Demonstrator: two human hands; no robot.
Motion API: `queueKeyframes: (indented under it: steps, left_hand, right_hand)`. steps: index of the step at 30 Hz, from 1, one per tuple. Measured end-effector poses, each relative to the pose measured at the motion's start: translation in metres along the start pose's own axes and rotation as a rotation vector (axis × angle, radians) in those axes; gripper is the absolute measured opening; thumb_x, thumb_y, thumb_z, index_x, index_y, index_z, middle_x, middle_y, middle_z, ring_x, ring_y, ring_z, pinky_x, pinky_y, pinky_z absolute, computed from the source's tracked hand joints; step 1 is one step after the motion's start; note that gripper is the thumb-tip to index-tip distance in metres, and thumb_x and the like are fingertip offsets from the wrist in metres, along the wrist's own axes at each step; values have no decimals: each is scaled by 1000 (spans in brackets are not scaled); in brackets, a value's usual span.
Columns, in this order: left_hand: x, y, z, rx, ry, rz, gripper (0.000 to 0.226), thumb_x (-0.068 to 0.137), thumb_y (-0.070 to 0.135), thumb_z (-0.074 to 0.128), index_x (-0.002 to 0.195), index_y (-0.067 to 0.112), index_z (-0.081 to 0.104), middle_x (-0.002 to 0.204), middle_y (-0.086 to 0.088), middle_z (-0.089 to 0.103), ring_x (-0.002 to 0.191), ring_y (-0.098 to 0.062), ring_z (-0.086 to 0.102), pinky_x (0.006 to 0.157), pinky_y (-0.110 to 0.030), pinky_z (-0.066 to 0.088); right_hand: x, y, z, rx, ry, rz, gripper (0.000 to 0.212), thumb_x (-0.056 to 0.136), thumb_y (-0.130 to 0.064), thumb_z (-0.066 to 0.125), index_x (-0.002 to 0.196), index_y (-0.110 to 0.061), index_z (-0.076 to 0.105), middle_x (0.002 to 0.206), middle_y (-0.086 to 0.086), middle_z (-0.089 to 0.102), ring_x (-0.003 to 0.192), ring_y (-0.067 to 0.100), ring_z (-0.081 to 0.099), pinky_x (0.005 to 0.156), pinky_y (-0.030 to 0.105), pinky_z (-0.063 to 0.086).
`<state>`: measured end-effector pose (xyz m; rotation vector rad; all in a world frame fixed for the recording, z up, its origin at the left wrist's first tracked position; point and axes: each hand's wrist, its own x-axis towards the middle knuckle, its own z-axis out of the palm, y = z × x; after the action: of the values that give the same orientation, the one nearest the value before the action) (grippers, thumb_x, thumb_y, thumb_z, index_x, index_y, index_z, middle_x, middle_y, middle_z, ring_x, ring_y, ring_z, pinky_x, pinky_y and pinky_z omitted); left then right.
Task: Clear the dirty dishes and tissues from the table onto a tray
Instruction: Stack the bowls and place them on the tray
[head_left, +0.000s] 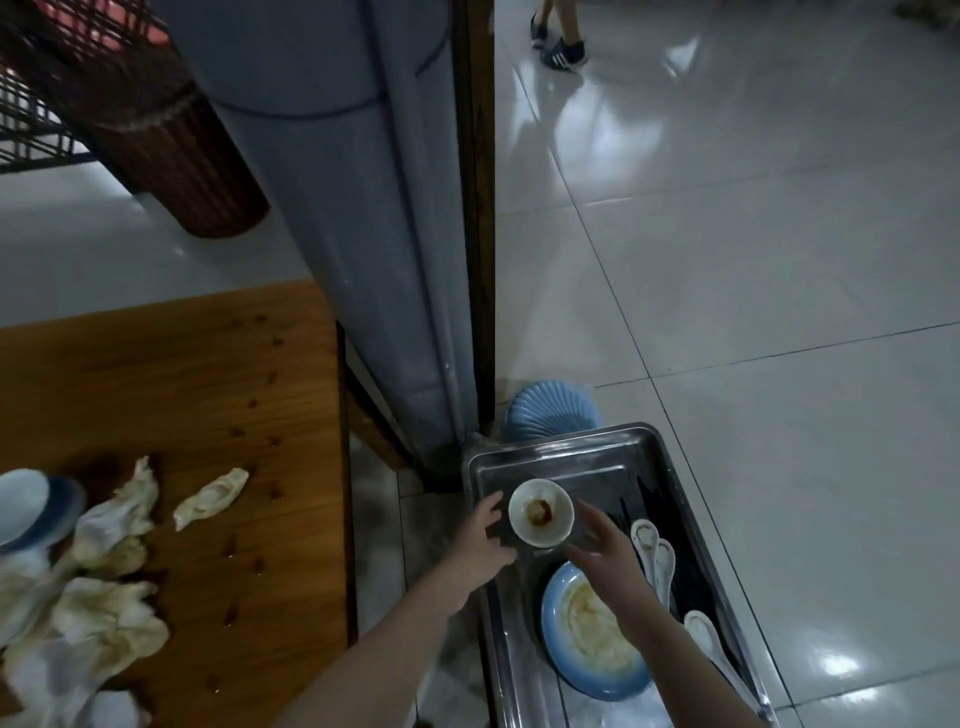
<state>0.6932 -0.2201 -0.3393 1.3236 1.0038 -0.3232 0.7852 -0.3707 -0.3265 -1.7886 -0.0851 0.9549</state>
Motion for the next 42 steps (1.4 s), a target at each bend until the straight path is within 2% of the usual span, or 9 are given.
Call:
queueKeyframes:
  steps: [4,8,13,17,23,26,29,36,42]
  left_hand:
    - [-53,21,-16,36,35,79,69,86,-2,63,142,28,36,135,-4,48,109,-18,56,62,-14,44]
    - [-117,42,-38,33,72,173,61,87,-4,61,140,20,41,124,-9,56,107,-22,57,64,-18,48]
    - [-217,47,-73,45,84,271,49,91,0,58,135,18,45,122,-9,60,87,-9,57,59,-12,46]
    - [-293,30,-103,7,90,292,49,93,1,55,136,21,46,127,-8,58,102,-16,56,72,-23,43]
    - [-381,-12,-160,-47,110,342,46,91,5,58,131,27,49,119,-1,60,103,-15,57,76,-28,44]
    - [-415,-35,-195,-74,132,376,45,89,0,59,126,26,54,119,-5,60,108,-19,56,81,-29,45]
    - [-453,-62,-232,-124,169,419,40,88,-5,60,120,20,60,119,-11,61,102,-20,59,74,-25,50]
    - [-530,-136,-316,-218,325,388,35,91,6,58,117,30,59,116,-3,63,104,-20,61,98,-44,45]
    - [-575,-188,-378,-326,475,339,38,92,5,57,124,26,58,115,-1,63,97,-16,62,77,-31,50]
  right_hand:
    - [-45,-31,5,-58,23,-106,52,80,14,63,127,-7,53,108,3,63,88,6,61,68,10,49]
    - [-98,-60,15,-49,47,-199,50,79,19,60,124,0,54,114,9,60,89,0,60,69,8,48]
    - [-179,-86,47,-21,65,-264,47,80,18,59,121,-5,56,112,10,60,87,5,59,70,10,49]
    - [-248,-103,85,7,46,-300,41,82,13,61,117,-8,58,111,14,61,100,24,60,92,34,50]
    - [-337,-120,153,-1,16,-330,39,83,0,67,118,-13,58,108,6,63,98,14,61,79,23,52]
    - [-371,-122,189,-38,10,-342,38,81,-6,71,116,-17,59,105,4,65,96,15,62,80,30,54]
    - [-400,-122,230,-101,17,-361,38,82,-12,71,116,-23,58,103,-2,64,91,6,58,66,15,45]
    - [-450,-127,327,-177,-95,-406,37,84,-8,67,119,-17,58,107,3,65,87,2,58,61,10,44]
    - [-472,-139,405,-260,-174,-394,40,87,-7,64,125,-18,57,104,-2,62,91,7,57,71,15,44]
